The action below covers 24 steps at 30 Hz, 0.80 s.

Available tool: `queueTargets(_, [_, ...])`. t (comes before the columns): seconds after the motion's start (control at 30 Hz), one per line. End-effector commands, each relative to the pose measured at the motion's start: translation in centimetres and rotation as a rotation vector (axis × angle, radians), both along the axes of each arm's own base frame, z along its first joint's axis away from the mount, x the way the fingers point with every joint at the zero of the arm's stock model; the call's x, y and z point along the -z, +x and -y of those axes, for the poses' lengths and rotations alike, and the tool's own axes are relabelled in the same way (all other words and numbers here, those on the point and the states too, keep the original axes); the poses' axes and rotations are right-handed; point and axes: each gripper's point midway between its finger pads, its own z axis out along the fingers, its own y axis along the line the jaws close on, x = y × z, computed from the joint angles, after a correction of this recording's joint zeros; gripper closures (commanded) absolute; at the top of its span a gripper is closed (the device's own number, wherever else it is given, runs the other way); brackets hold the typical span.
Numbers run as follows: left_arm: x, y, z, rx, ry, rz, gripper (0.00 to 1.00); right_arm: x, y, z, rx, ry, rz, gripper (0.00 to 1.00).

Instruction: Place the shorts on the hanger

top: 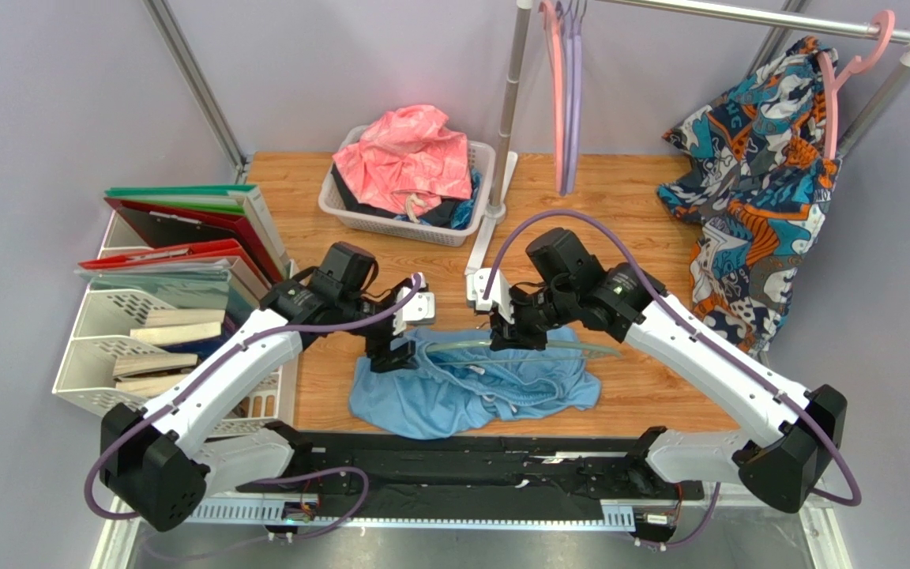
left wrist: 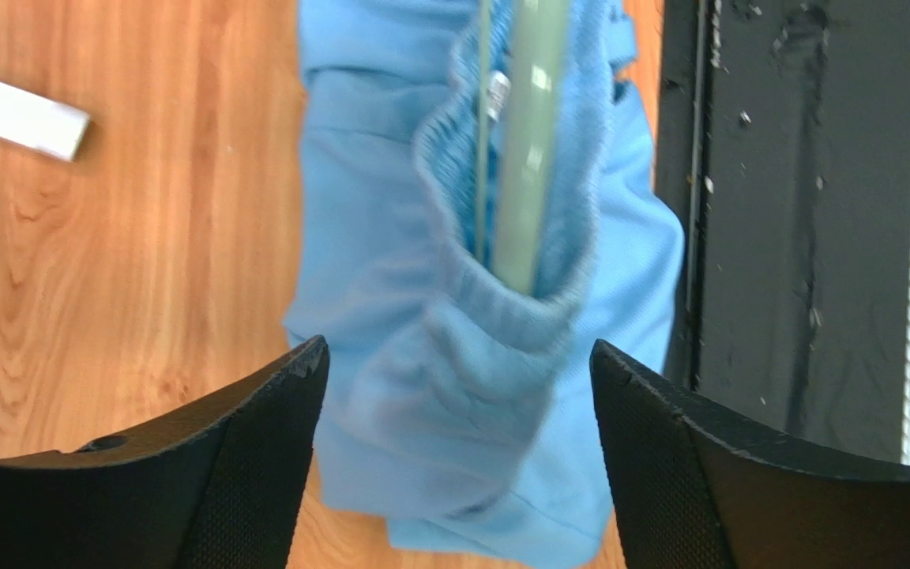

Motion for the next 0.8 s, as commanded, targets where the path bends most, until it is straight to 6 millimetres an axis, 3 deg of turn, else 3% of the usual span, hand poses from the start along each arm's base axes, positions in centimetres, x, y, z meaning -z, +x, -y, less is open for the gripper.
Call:
queueTargets(0.0, [-1.0, 1.7, 2.8, 0.028, -0.099, 0.074, 0.2, -3.1, 0.0, -1.4, -0.064, 0.132, 0.09, 1.0])
queueTargets(0.1, [-0.7, 0.3, 4.1, 0.093, -0.115, 0.044, 0.35, -3.3, 0.1, -1.5, -0.062, 0.139, 0.096, 1.0])
queueTargets(0.13, [-0.6, 0.0, 4.4, 0.099, -0.117, 0.029, 0.52, -3.4, 0.2, -1.6, -0.058, 0.143, 0.097, 1.0])
queueTargets(0.2, [0.4, 0.2, 4.4, 0.069, -0.098, -0.011, 0.67, -3.7, 0.4, -1.6, -0.038, 0.146, 0.096, 1.0])
queueTargets(0.23, [0.8, 0.1, 4.3, 0.039, -0.089, -0.047, 0.84, -3.7, 0.7, -1.4, -0.011, 0.136, 0.103, 1.0])
queueTargets(0.3, [1.7, 0.1, 4.0, -0.002, -0.071, -0.092, 1.0, -3.7, 1.1, -0.7, 0.051, 0.121, 0.098, 0.93])
queueTargets(0.37, [2.5, 0.2, 3.6, -0.056, -0.074, -0.132, 1.0, -3.3, 1.3, 0.4, 0.125, 0.091, 0.082, 0.59])
queueTargets(0.43, [2.9, 0.7, 3.1, -0.122, -0.071, -0.173, 1.0, -3.3, 1.6, 2.1, 0.223, 0.078, 0.098, 0.35])
queueTargets(0.5, [3.3, 1.8, 2.1, -0.208, -0.069, -0.216, 1.0, -2.9, 1.1, 3.7, 0.272, 0.058, 0.116, 0.28])
queueTargets(0.6, [3.4, 3.0, 1.1, -0.285, -0.069, -0.225, 1.0, -1.8, 0.9, 6.2, 0.358, -0.002, 0.135, 0.27])
queueTargets(0.63, [3.5, 3.1, 1.0, -0.295, -0.061, -0.228, 1.0, -0.4, 1.0, 7.0, 0.384, -0.04, 0.138, 0.26])
queueTargets(0.77, [3.6, 3.1, 0.9, -0.304, -0.056, -0.231, 1.0, 2.1, 0.8, 7.5, 0.434, -0.071, 0.094, 0.27])
